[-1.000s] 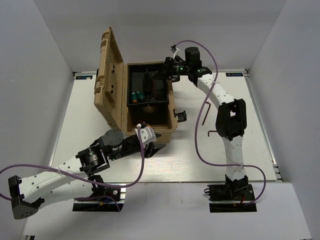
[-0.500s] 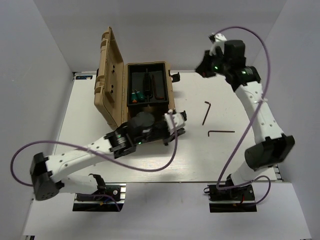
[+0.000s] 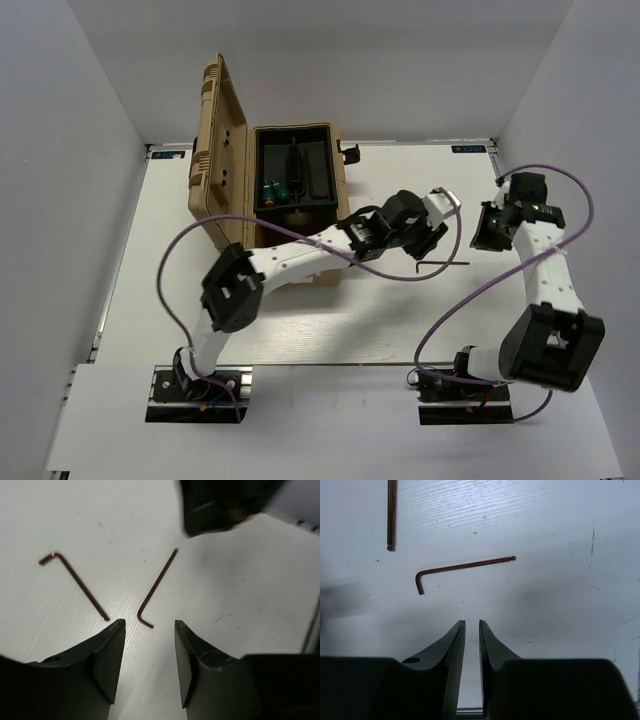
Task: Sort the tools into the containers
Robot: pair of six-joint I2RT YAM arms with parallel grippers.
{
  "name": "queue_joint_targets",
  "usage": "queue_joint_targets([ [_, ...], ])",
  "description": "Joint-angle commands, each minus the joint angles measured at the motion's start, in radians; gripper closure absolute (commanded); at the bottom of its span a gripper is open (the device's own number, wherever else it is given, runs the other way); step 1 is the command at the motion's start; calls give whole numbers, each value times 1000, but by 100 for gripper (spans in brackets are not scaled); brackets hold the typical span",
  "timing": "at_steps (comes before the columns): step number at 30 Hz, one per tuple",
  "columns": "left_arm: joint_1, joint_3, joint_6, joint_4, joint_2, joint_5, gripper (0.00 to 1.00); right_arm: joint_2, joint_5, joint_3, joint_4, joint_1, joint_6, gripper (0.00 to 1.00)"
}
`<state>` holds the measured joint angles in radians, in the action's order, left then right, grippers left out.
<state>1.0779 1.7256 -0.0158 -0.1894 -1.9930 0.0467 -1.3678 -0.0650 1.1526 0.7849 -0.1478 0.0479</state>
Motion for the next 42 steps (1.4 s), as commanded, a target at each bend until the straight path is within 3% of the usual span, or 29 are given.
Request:
queue_joint_targets([
  [1, -21, 229, 62, -119, -160, -126, 45, 129, -109, -57, -27, -56, 43, 76],
  [4, -32, 414, 108, -199, -291, -185, 45, 200, -153, -132, -53, -101, 59, 82],
  [12, -73, 569, 178, -191, -487, -326, 45, 296, -236, -237, -105, -154, 61, 85],
  [16, -82, 578, 212, -179, -543, -387, 45, 300, -289, -260, -110, -162, 60, 85],
  [42, -82, 606, 272, -147, -658, -340, 46, 332, -332, -289, -115, -167, 64, 84],
])
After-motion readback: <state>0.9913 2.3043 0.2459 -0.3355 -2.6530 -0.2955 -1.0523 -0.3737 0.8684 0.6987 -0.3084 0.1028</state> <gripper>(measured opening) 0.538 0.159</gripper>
